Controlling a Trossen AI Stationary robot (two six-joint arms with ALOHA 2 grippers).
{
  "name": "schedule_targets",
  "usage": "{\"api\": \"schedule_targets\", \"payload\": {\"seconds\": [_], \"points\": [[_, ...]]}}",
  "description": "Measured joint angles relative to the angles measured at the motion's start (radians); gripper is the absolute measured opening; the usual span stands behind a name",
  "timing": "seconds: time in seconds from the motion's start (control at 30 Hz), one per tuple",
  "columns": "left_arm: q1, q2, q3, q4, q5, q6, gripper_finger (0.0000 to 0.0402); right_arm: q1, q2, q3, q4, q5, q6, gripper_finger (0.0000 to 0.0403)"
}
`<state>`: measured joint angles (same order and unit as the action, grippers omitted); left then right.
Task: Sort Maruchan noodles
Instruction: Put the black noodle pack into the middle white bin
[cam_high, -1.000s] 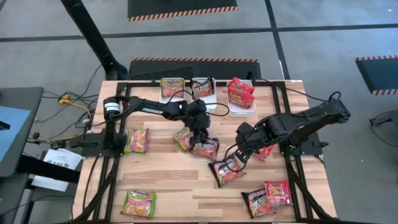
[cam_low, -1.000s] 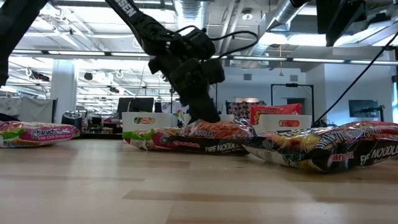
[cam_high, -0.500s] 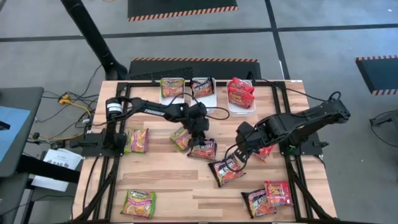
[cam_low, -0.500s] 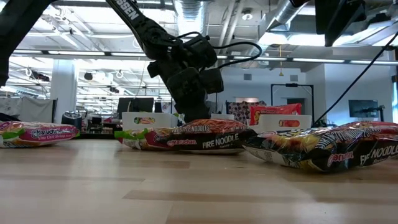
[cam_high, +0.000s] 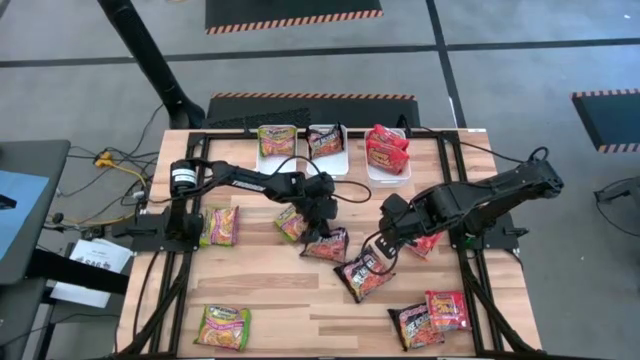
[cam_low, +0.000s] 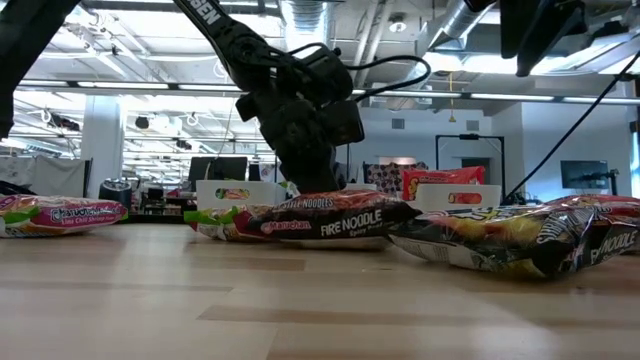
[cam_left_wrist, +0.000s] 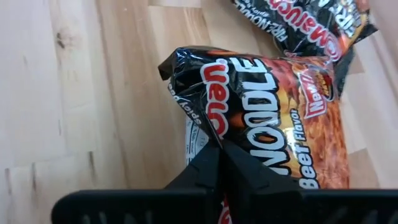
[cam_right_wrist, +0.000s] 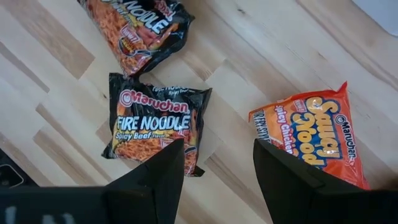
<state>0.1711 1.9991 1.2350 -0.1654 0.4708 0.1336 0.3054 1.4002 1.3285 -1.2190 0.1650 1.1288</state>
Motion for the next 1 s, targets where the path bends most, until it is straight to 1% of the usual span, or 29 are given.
{"api": "schedule_targets", "payload": {"seconds": [0.17, 0.27, 0.6, 0.77, 0.9, 1.0], "points": [[0.010, -0.002, 0.000, -0.002, 0.071, -0.037, 0.0000, 0.000, 0.000, 0.000, 0.000, 0.018, 0.000, 0.0215], [0.013, -0.002, 0.000, 0.002, 0.085, -0.050, 0.0000, 0.000, 0.000, 0.000, 0.000, 0.028, -0.001, 0.0215], [0.013, -0.003, 0.003, 0.003, 0.100, -0.051, 0.0000, -0.031, 0.000, 0.000, 0.000, 0.148, -0.003, 0.0215], [0.017, -0.003, 0.067, -0.018, 0.109, -0.041, 0.0000, -0.069, 0.000, 0.000, -0.002, 0.201, -0.022, 0.0215], [0.030, -0.004, 0.133, -0.095, 0.082, 0.002, 0.0000, -0.108, 0.000, 0.000, -0.019, 0.211, -0.038, 0.0215], [0.049, -0.004, 0.176, -0.148, 0.074, 0.025, 0.0000, -0.128, 0.000, 0.000, -0.036, 0.243, -0.040, 0.0215]]}}
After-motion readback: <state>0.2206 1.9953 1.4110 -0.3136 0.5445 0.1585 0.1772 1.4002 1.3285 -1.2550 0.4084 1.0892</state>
